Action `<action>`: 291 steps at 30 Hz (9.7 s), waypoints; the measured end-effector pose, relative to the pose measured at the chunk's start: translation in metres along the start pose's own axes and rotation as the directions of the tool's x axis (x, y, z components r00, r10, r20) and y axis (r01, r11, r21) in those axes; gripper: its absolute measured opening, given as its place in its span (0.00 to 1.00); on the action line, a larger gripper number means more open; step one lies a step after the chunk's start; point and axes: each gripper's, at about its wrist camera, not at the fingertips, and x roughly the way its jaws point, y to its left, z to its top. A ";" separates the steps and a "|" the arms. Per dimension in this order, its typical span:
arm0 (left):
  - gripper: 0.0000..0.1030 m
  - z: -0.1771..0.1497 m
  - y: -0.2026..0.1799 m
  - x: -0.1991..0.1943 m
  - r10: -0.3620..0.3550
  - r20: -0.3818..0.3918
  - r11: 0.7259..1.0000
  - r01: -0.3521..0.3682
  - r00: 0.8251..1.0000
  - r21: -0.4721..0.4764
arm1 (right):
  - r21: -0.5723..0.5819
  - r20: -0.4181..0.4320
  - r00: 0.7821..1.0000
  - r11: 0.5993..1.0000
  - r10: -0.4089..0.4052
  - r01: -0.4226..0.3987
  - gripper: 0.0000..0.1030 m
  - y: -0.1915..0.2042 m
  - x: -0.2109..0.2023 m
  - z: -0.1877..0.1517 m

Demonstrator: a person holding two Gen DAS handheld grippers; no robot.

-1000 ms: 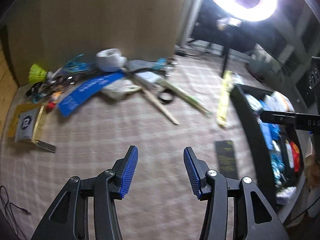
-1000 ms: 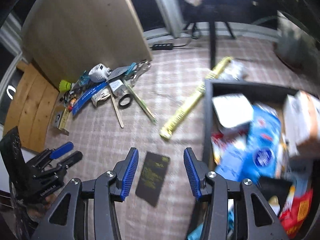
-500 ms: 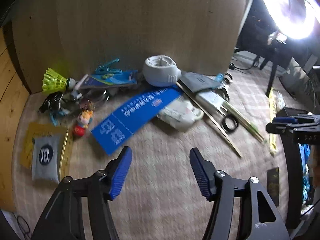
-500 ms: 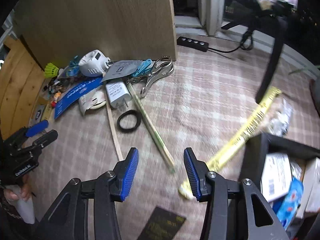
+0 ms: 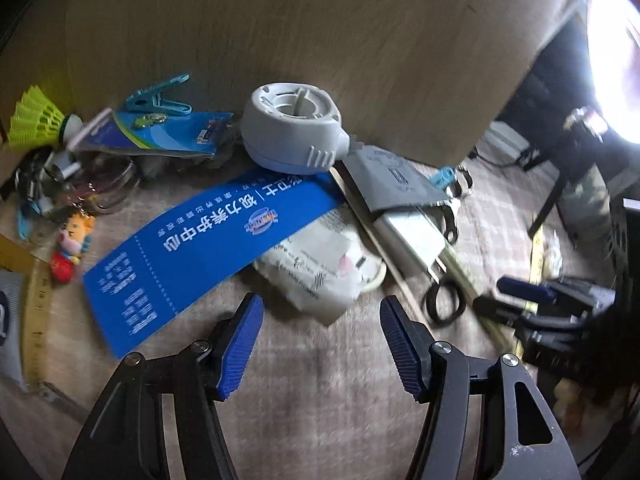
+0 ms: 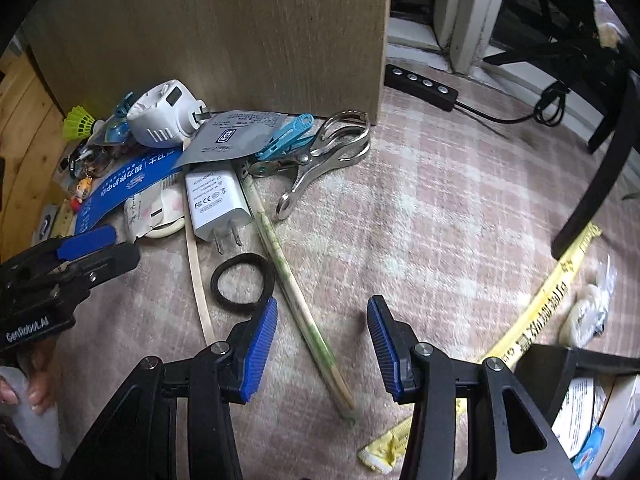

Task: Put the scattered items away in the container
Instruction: 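Grasp the white wrapper with the left tool while the right tool grasps a wooden stick, then carry both items into the black tray and open both tools, then grasp the white earphone with the left tool while the right tool grasps the black card, then carry the earphone and black card over the tray and open both tools, then grasp the blue paper strip with the left tool while the right tool grasps the white AC adapter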

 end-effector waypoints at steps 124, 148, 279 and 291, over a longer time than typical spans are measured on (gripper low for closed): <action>0.60 -0.128 -0.007 -0.081 0.054 -0.046 0.989 -0.047 0.998 0.141 | 0.322 0.000 0.997 0.944 0.071 -0.067 0.60 -0.012 -0.089 -0.171; 0.44 -0.126 -0.024 -0.036 0.220 -0.076 0.936 -0.189 0.972 0.298 | 0.285 -0.158 0.985 0.951 -0.076 0.119 0.59 -0.005 -0.040 -0.157; 0.61 -0.058 -0.057 -0.091 0.148 0.027 0.921 -0.147 0.989 0.360 | 0.145 0.114 0.991 0.985 0.076 -0.092 0.60 -0.014 -0.139 -0.060; 0.61 0.005 0.009 -0.032 0.240 -0.085 0.877 -0.179 0.967 0.446 | 0.010 -0.009 0.997 0.997 0.077 -0.077 0.60 0.043 -0.057 0.028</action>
